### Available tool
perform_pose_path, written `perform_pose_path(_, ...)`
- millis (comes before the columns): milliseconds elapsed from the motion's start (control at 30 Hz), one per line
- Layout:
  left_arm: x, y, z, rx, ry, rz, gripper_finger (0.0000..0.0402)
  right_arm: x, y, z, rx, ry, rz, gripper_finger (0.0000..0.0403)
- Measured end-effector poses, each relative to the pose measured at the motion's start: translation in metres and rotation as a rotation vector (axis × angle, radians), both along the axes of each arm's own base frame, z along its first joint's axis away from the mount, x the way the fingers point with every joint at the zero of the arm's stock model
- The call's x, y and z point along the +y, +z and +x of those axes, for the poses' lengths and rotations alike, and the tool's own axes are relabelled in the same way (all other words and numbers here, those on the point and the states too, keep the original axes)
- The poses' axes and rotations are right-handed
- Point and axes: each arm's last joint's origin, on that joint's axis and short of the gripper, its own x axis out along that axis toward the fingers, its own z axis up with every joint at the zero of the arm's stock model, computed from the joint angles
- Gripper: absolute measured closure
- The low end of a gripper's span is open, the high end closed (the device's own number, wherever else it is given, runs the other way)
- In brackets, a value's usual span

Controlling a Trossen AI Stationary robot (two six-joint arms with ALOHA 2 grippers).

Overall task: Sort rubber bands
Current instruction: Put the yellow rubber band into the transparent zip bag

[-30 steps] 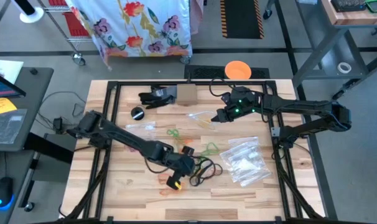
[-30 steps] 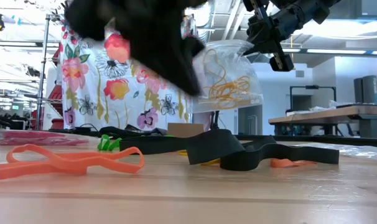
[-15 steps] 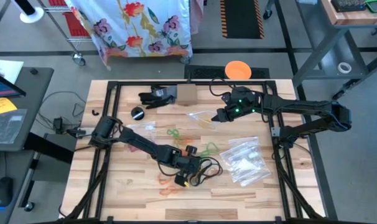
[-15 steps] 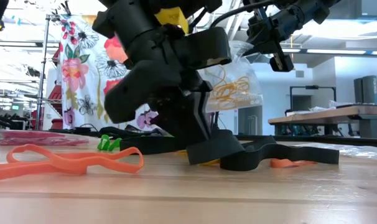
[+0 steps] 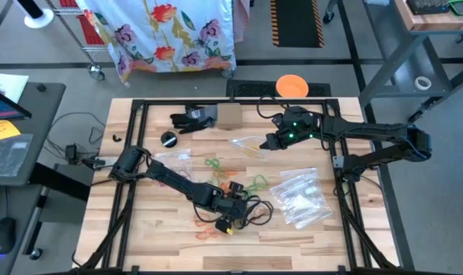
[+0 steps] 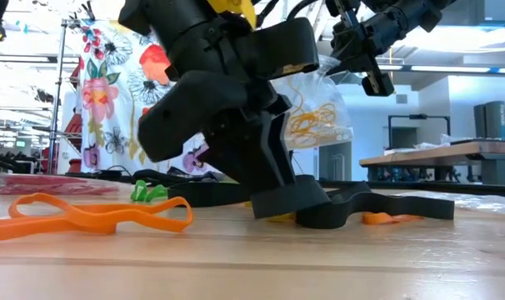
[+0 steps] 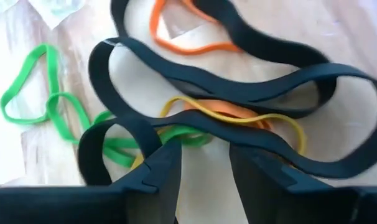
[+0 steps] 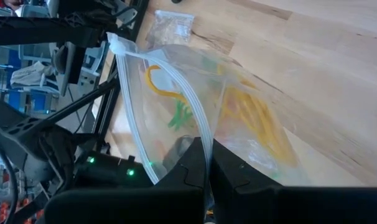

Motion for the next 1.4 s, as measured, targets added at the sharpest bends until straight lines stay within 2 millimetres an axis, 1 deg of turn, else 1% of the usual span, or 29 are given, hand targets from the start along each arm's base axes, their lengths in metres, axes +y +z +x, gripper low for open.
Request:
perform_pose_path(100, -0.001, 0.002, 0.0, 0.011, 0.012, 0.004, 0.0267, 0.0, 0.0, 0.0, 0.001, 0.001, -0.001, 0.0403)
perform_pose_path(233, -0.004, 0.007, -0.001, 0.011, 0.037, 0.07, 0.0269, 0.0, 0.0, 0.0, 0.001, 0.0, -0.002, 0.0403)
perform_pose_path(300, -0.005, 0.008, -0.001, 0.011, 0.029, 0.102, 0.027, 0.0, 0.0, 0.0, 0.001, 0.0, -0.002, 0.0403)
perform_pose_path(467, -0.005, 0.008, -0.001, 0.006, 0.009, 0.12, 0.0271, 0.0, 0.0, 0.0, 0.001, -0.001, -0.002, 0.0403)
perform_pose_path(867, 0.017, 0.008, 0.006, 0.034, -0.003, 0.088, 0.0272, 0.0, 0.0, 0.0, 0.001, -0.001, -0.002, 0.0403)
perform_pose_path(1000, 0.024, 0.006, 0.007, 0.076, -0.023, -0.002, 0.0272, 0.0, 0.0, 0.0, 0.001, -0.001, -0.002, 0.0403)
perform_pose_path(1167, 0.03, -0.001, 0.004, 0.09, 0.003, -0.015, 0.0272, 0.0, 0.0, 0.0, 0.001, -0.001, -0.002, 0.0403)
perform_pose_path(1400, 0.044, -0.003, 0.004, 0.11, 0.043, -0.066, 0.0272, 0.0, 0.0, 0.0, 0.0, -0.001, -0.002, 0.0403)
